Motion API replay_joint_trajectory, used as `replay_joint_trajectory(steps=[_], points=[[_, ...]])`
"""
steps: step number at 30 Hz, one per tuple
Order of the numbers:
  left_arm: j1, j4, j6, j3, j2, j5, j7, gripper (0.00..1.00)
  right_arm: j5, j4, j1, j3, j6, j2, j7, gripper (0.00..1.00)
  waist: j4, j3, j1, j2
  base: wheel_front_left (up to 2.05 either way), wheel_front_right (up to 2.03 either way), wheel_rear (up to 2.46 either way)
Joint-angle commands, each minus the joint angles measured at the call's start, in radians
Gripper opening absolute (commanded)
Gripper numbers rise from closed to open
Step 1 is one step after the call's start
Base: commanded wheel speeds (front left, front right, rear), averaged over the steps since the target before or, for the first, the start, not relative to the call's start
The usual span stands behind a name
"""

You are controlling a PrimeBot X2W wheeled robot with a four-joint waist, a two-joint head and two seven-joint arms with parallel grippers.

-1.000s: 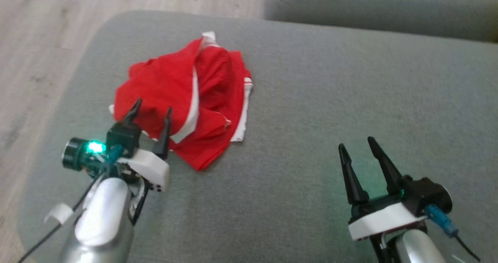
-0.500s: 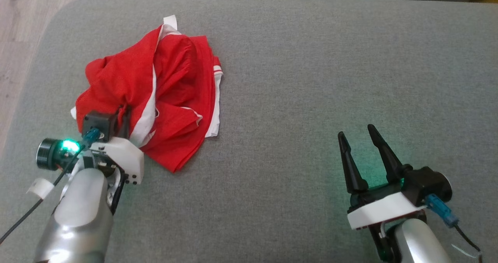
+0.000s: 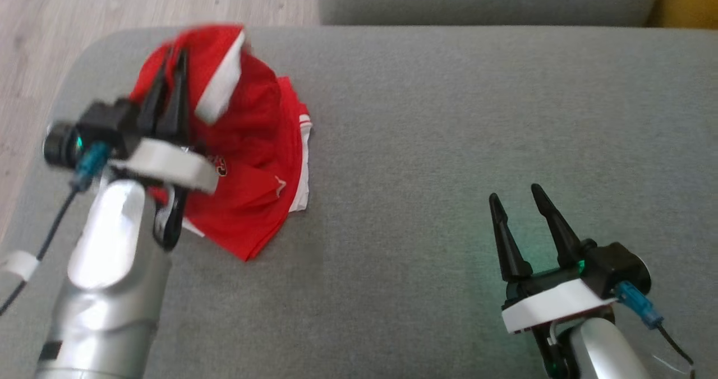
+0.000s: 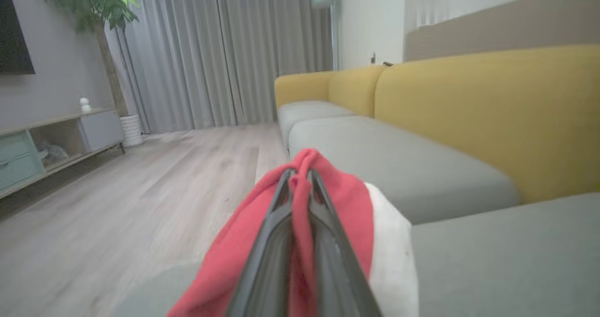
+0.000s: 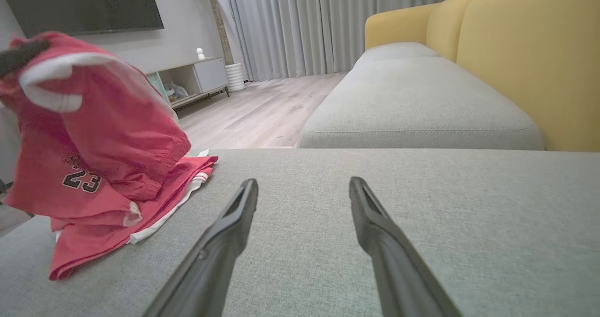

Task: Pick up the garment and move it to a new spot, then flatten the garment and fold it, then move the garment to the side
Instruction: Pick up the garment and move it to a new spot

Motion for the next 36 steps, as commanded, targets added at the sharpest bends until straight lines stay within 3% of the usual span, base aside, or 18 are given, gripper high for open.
replay_joint_trajectory(steps=[1, 8, 15, 22, 30, 31, 32, 36], points=[[-0.061, -0.102, -0.008, 0.015, 0.026, -0.030, 0.000, 0.00, 0.013, -0.026, -0.019, 0.017, -0.001, -0.005, -0.011, 1.00, -0.024, -0.026, 0.0000, 0.0000, 0.00, 0.00, 0.00], [-0.117, -0.316, -0.014, -0.035, 0.029, -0.148, 0.122, 0.00, 0.065, -0.025, -0.024, 0.011, -0.001, -0.005, -0.011, 1.00, -0.085, -0.043, 0.0000, 0.0000, 0.00, 0.00, 0.00], [-0.189, -0.442, -0.014, -0.159, 0.028, -0.216, 0.260, 0.00, 0.104, -0.047, -0.056, 0.010, -0.001, -0.005, -0.011, 1.00, -0.191, -0.010, 0.0000, 0.0000, 0.00, 0.00, 0.00], [-0.257, -0.416, -0.014, -0.230, 0.013, -0.211, 0.278, 0.00, 0.148, -0.083, -0.092, 0.042, -0.001, -0.005, -0.011, 1.00, -0.354, 0.054, 0.0000, 0.0000, 0.00, 0.00, 0.00], [-0.361, -0.273, -0.014, -0.299, -0.001, -0.159, 0.219, 0.00, 0.200, -0.138, -0.111, 0.091, -0.001, -0.005, -0.011, 1.00, -0.533, 0.133, 0.0000, 0.0000, 0.00, 0.00, 0.00], [-0.370, -0.250, -0.014, -0.315, -0.006, -0.158, 0.210, 0.21, 0.204, -0.142, -0.111, 0.095, -0.001, -0.005, -0.011, 1.00, -0.547, 0.140, 0.0000, 0.0000, 0.00, 0.00, 0.00], [-0.376, -0.230, -0.014, -0.336, -0.013, -0.162, 0.199, 1.00, 0.207, -0.146, -0.109, 0.099, -0.001, -0.005, -0.011, 1.00, -0.559, 0.146, 0.0000, 0.0000, 0.00, 0.00, 0.00], [-0.382, -0.166, -0.014, -0.431, -0.022, -0.198, 0.176, 1.00, 0.212, -0.152, -0.100, 0.098, -0.001, -0.005, -0.011, 1.00, -0.574, 0.155, 0.0000, 0.0000, 0.00, 0.00, 0.00]])
